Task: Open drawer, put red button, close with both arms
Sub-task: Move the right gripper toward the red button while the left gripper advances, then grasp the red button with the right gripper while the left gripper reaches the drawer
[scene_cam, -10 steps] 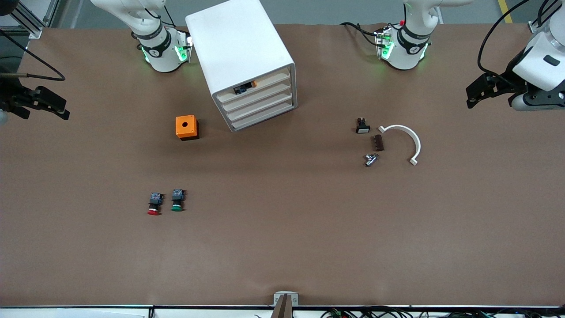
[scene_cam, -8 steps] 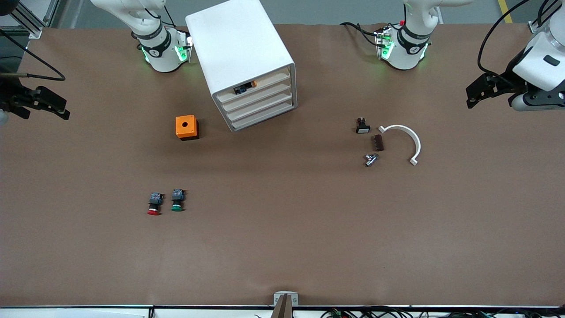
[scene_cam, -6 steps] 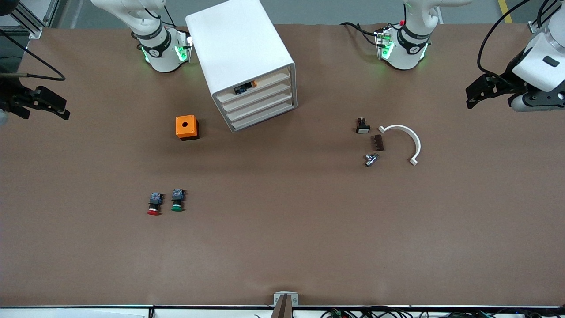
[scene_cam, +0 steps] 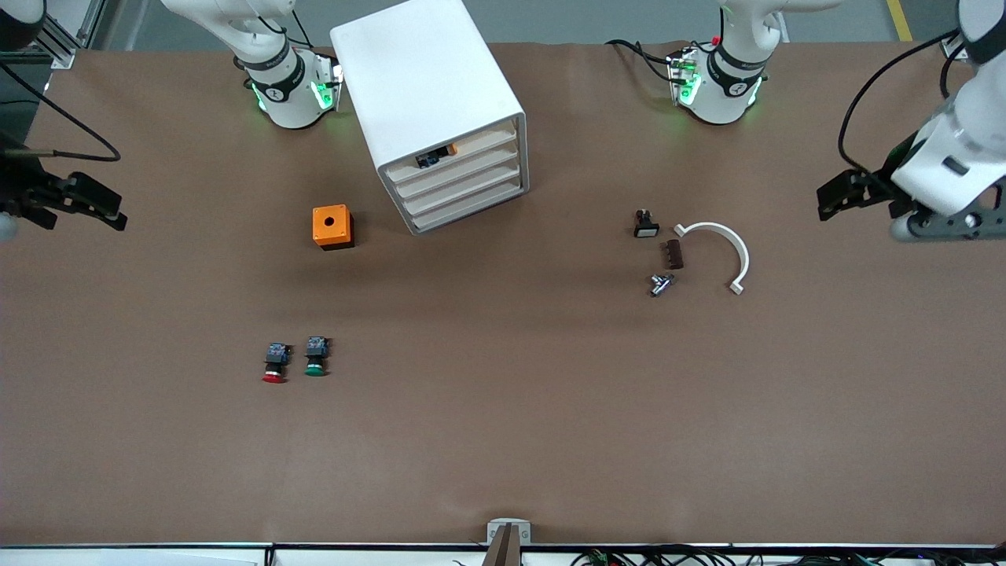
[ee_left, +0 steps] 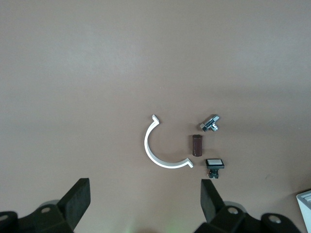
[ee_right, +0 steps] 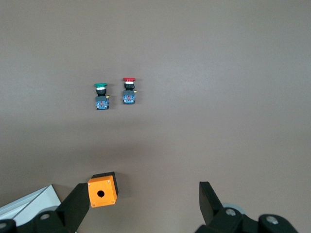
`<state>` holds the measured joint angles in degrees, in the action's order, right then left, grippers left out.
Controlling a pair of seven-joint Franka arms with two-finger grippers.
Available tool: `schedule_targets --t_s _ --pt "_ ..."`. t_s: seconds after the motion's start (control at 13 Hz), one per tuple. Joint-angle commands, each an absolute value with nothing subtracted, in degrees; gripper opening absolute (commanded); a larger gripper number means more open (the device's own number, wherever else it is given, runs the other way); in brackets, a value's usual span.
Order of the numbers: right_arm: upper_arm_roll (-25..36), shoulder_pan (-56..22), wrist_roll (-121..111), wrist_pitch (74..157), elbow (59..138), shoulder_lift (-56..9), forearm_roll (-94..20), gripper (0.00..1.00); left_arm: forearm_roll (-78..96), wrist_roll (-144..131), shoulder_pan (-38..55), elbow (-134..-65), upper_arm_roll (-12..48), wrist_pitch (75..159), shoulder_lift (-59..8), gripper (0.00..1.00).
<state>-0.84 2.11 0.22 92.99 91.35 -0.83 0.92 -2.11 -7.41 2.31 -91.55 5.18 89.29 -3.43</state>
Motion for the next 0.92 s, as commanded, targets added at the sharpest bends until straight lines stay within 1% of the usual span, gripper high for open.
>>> schedule_targets --t_s 0.0,0.15,0.31,0.38,0.54,0.85 --pt "-1.49 2.72 0.53 93.69 90.88 -3.86 -0.52 1.0 -1.23 -9.83 2.81 -89.3 5.36 91.31 -9.3 1.0" --pt "-1.41 2.81 0.62 95.26 90.79 -7.63 -4.38 1.0 -0.44 -18.23 3.16 -89.21 5.89 91.67 -13.25 1.0" --pt "-1.49 2.81 0.53 96.76 90.44 -13.33 -4.83 1.0 1.22 -26.94 4.65 -89.03 5.98 91.67 -17.82 1.0" --pt "-1.49 2.73 0.53 98.94 90.53 -15.97 -4.92 1.0 2.19 -31.33 5.53 -88.42 5.89 91.76 -20.19 1.0" --pt "-1.58 2.72 0.44 101.67 90.53 -21.33 -5.01 1.0 4.47 -42.48 8.16 -84.83 5.98 91.76 -25.9 1.0" --pt "-1.58 1.33 0.09 111.94 90.96 -28.9 -6.06 1.0 8.43 -66.82 15.45 -81.3 5.89 91.85 -33.3 1.0"
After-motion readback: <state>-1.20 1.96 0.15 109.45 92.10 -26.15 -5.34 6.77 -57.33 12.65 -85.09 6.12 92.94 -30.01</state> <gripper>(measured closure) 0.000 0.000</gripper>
